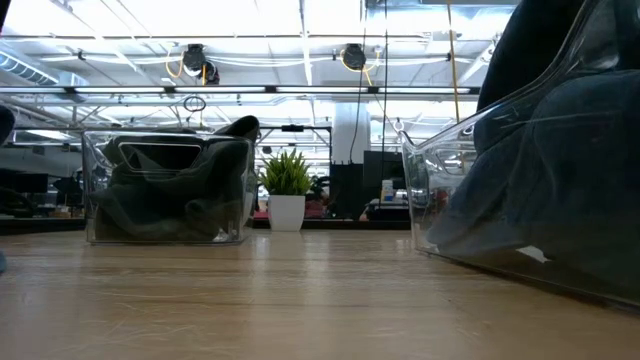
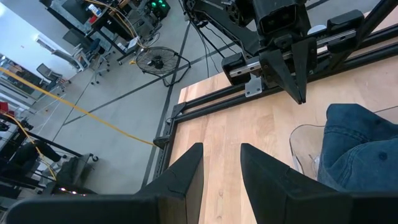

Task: Pick & Place hat
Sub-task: Put the blue cap into the bottom transparent bin

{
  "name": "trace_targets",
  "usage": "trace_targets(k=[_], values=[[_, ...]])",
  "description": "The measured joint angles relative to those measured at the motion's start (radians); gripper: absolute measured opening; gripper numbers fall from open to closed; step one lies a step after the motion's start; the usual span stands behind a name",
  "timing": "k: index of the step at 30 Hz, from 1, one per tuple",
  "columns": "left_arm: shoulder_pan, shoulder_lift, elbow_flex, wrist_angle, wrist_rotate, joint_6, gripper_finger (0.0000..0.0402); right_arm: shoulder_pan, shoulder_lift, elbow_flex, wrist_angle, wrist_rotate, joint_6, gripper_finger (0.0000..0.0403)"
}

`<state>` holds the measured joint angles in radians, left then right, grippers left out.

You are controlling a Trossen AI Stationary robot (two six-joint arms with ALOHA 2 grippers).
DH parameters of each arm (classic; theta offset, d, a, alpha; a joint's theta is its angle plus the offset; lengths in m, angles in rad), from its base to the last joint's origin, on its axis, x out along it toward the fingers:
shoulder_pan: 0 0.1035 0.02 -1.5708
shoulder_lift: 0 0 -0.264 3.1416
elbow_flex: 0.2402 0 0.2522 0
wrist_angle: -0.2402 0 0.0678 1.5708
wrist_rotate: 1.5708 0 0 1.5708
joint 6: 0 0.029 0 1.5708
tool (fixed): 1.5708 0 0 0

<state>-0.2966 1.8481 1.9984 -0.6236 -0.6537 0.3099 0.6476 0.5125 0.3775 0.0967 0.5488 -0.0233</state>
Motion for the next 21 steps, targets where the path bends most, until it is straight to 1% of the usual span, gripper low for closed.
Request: trace_targets(k=[21], values=[[0.000,0.000,0.000,0.000,0.000,0.000,0.0115,0.000,0.000,0.000,0.000,0.007,-0.006,0.0000]])
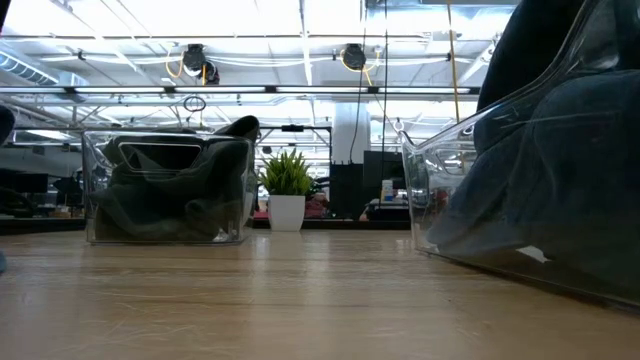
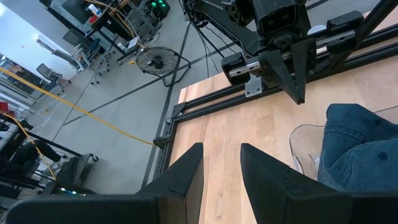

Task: Pick & Place hat
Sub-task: Put the blue cap into the bottom transparent bin

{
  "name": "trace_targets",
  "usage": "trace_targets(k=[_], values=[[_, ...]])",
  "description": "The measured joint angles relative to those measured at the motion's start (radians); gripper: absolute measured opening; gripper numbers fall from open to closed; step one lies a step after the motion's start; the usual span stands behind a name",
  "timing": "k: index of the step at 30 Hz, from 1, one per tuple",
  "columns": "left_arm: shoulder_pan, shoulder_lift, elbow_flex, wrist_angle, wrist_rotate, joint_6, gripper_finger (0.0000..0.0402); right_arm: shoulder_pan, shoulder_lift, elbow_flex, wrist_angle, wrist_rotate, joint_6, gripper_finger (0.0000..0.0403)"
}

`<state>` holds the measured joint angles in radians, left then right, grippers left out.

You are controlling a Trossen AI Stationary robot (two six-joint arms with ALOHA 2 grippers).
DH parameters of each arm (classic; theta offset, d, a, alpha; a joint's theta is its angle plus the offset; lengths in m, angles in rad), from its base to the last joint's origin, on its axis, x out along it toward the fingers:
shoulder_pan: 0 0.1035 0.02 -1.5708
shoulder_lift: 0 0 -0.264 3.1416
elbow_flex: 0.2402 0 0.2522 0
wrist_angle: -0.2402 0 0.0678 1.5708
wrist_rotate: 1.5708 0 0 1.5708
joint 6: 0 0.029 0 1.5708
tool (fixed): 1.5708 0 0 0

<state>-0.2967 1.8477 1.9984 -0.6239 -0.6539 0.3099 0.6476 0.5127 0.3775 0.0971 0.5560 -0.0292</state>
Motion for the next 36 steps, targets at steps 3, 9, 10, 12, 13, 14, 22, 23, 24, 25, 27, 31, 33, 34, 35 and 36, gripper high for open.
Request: trace_targets(k=[3,9,10,12,13,14,22,23,24,25,27,31,33,34,35,36], values=[[0.000,0.000,0.000,0.000,0.000,0.000,0.0115,0.000,0.000,0.000,0.000,0.000,0.000,0.0000],[0.000,0.000,0.000,0.000,0.000,0.000,0.0115,0.000,0.000,0.000,0.000,0.000,0.000,0.0000],[0.000,0.000,0.000,0.000,0.000,0.000,0.0115,0.000,0.000,0.000,0.000,0.000,0.000,0.0000],[0.000,0.000,0.000,0.000,0.000,0.000,0.0115,0.000,0.000,0.000,0.000,0.000,0.001,0.0000],[0.000,0.000,0.000,0.000,0.000,0.000,0.0115,0.000,0.000,0.000,0.000,0.000,0.001,0.0000],[0.000,0.000,0.000,0.000,0.000,0.000,0.0115,0.000,0.000,0.000,0.000,0.000,0.000,0.0000],[0.000,0.000,0.000,0.000,0.000,0.000,0.0115,0.000,0.000,0.000,0.000,0.000,0.005,0.0000],[0.000,0.000,0.000,0.000,0.000,0.000,0.0115,0.000,0.000,0.000,0.000,-0.001,0.015,0.0000],[0.000,0.000,0.000,0.000,0.000,0.000,0.0115,0.000,0.000,0.000,0.000,-0.006,0.026,0.0000],[0.000,0.000,0.000,0.000,0.000,0.000,0.0115,0.000,0.002,0.000,0.000,-0.016,0.040,0.0000],[0.000,0.000,0.000,0.000,0.000,0.000,0.0115,-0.002,0.004,-0.013,0.018,-0.106,0.043,0.0000],[0.000,0.000,0.000,0.000,0.000,0.000,0.0115,-0.049,0.004,-0.063,0.151,-0.353,-0.003,0.0000],[0.000,0.000,0.000,0.000,0.000,0.000,0.0115,-0.091,0.002,-0.083,0.243,-0.417,-0.007,0.0000],[0.000,0.000,0.000,0.000,0.000,0.000,0.0115,-0.115,0.003,-0.094,0.270,-0.441,-0.006,0.0000],[0.000,0.000,0.000,0.000,0.000,0.000,0.0115,-0.141,0.003,-0.105,0.287,-0.459,0.001,0.0000],[0.000,0.000,0.000,0.000,0.000,0.000,0.0115,-0.168,0.003,-0.114,0.292,-0.461,0.011,0.0000]])
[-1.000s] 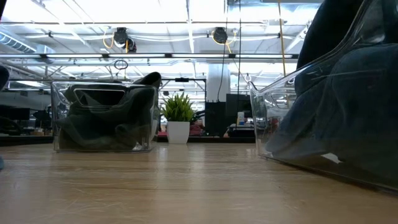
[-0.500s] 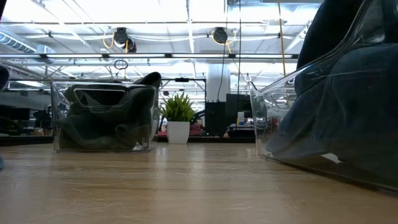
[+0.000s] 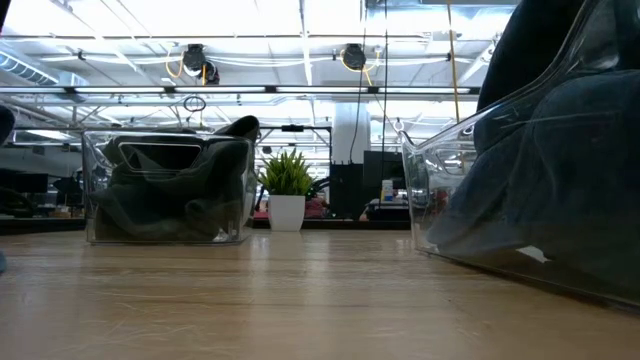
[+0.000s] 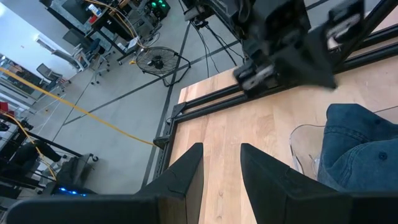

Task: Pick & Place hat
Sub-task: Put the blue cap into the bottom transparent bin

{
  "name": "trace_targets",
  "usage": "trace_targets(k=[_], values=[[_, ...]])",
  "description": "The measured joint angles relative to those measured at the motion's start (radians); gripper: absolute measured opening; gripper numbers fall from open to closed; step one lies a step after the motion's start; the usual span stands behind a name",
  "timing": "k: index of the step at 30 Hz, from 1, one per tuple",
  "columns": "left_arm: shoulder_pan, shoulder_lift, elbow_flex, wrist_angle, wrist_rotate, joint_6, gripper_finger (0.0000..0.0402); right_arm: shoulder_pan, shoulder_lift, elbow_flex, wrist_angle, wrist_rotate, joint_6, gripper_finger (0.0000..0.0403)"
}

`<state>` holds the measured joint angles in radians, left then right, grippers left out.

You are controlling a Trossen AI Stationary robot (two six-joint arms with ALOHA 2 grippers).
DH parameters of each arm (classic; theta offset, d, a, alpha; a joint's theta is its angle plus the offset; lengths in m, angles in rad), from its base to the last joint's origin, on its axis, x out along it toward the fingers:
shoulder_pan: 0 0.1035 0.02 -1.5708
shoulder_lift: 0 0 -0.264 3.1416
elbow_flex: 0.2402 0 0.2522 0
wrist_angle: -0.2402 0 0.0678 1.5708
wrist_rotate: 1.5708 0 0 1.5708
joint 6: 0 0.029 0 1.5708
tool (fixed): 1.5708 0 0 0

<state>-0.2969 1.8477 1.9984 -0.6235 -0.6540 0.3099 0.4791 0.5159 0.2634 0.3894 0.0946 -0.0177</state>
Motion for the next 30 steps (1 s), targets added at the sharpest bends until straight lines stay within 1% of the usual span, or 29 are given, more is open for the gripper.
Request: trace_targets(k=[6,10,11,16,18,22,27,30], values=[[0.000,0.000,0.000,0.000,0.000,0.000,0.0115,-0.166,-0.014,-0.016,-0.012,0.008,0.048,0.0000],[0.000,0.000,0.000,0.006,0.000,0.005,0.0115,-0.239,-0.083,-0.016,-0.029,0.009,0.032,0.0000],[0.000,0.000,0.000,0.030,0.000,0.018,0.0115,-0.251,-0.104,-0.016,-0.042,0.008,0.031,0.0000],[0.000,-0.002,0.000,0.160,0.000,0.020,0.0115,-0.277,-0.215,-0.016,-0.130,0.009,0.031,0.0000],[0.000,-0.001,0.000,0.203,0.001,0.023,0.0115,-0.277,-0.236,-0.015,-0.156,0.010,0.031,0.0000],[0.000,-0.001,0.001,0.356,0.000,0.022,0.0115,-0.277,-0.250,-0.015,-0.160,0.011,0.015,0.0000],[0.001,-0.001,0.001,0.364,-0.001,0.026,0.0115,-0.277,-0.251,-0.015,-0.155,0.011,0.005,0.0000],[0.008,-0.002,0.001,0.334,-0.008,0.018,0.0115,-0.277,-0.251,-0.015,-0.156,0.009,0.008,0.0000]])
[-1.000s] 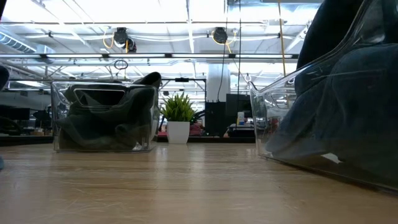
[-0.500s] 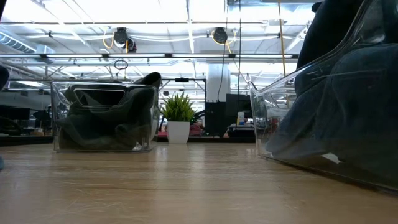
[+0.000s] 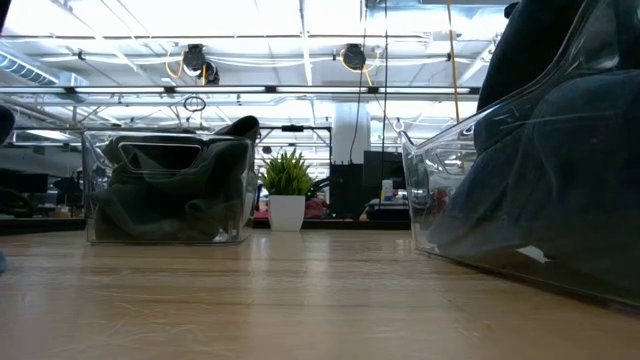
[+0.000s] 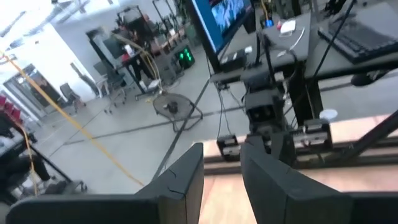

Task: Pick & Place hat
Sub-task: Put the blue cap into the bottom transparent bin

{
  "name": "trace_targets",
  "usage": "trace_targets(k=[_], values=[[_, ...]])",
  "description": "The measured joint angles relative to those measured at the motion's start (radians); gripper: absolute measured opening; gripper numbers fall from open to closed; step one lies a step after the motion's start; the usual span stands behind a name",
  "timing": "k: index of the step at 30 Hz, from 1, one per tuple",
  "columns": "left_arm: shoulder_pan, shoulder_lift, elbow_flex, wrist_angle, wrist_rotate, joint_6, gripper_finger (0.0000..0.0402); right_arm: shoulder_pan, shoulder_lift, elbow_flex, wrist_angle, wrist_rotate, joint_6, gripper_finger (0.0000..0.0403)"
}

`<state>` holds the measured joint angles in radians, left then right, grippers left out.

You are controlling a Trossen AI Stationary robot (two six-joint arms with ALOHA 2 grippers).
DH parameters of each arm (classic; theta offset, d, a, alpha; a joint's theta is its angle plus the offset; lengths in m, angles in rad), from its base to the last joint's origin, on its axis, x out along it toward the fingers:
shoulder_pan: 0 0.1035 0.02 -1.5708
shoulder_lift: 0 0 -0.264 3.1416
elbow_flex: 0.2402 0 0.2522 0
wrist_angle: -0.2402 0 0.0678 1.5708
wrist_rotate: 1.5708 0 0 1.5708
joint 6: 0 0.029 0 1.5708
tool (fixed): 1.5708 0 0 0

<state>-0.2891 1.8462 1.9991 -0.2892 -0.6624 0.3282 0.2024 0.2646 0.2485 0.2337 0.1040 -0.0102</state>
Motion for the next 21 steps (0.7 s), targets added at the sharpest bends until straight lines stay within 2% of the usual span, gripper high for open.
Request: trace_targets(k=[4,9,12,15,21], values=[[0.013,0.000,0.000,-0.094,0.023,-0.070,0.0115,0.000,0.000,0.000,0.000,0.000,0.001,0.0000],[0.011,0.000,0.000,-0.167,0.039,-0.047,0.0115,0.000,0.004,0.000,0.001,0.000,0.008,0.0000],[0.002,-0.003,0.000,-0.243,-0.050,-0.028,0.0115,0.000,0.010,0.000,-0.003,0.000,0.024,0.0000],[0.009,-0.044,-0.001,-0.387,-0.110,-0.138,0.0116,0.000,0.013,0.000,-0.016,-0.001,0.025,0.0000],[0.047,-0.165,-0.001,-0.686,-0.041,-0.339,0.0116,0.000,0.014,0.000,-0.035,-0.001,0.037,0.0000]])
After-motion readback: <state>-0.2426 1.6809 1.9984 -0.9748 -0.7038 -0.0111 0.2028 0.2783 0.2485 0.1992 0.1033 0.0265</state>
